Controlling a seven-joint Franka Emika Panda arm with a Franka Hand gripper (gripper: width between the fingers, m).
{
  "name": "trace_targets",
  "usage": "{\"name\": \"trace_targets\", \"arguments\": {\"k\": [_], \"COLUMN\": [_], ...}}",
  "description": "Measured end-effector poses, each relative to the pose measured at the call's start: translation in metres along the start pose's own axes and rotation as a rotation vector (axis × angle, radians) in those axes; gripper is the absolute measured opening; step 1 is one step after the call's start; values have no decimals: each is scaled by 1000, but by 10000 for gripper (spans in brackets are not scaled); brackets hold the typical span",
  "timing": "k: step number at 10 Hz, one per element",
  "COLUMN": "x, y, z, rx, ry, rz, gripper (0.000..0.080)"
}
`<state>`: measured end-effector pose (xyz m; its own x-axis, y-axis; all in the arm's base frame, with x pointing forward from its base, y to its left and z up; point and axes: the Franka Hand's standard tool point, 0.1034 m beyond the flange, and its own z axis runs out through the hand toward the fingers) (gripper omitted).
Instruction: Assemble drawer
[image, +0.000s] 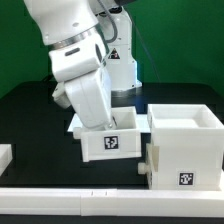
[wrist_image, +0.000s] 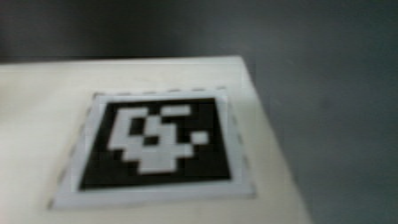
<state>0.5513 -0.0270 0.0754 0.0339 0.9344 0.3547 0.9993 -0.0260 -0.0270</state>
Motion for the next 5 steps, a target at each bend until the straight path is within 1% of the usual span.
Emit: {"name": "trace_targets", "arguments": {"k": [2, 4, 5], "x": [5, 15, 19], "y": [2, 2, 3], "z": [5, 10, 11], "rx": [-10, -8, -16], "ry": [1, 0, -2], "rz": [-4, 18, 22], "gripper": [34, 34, 34]}}
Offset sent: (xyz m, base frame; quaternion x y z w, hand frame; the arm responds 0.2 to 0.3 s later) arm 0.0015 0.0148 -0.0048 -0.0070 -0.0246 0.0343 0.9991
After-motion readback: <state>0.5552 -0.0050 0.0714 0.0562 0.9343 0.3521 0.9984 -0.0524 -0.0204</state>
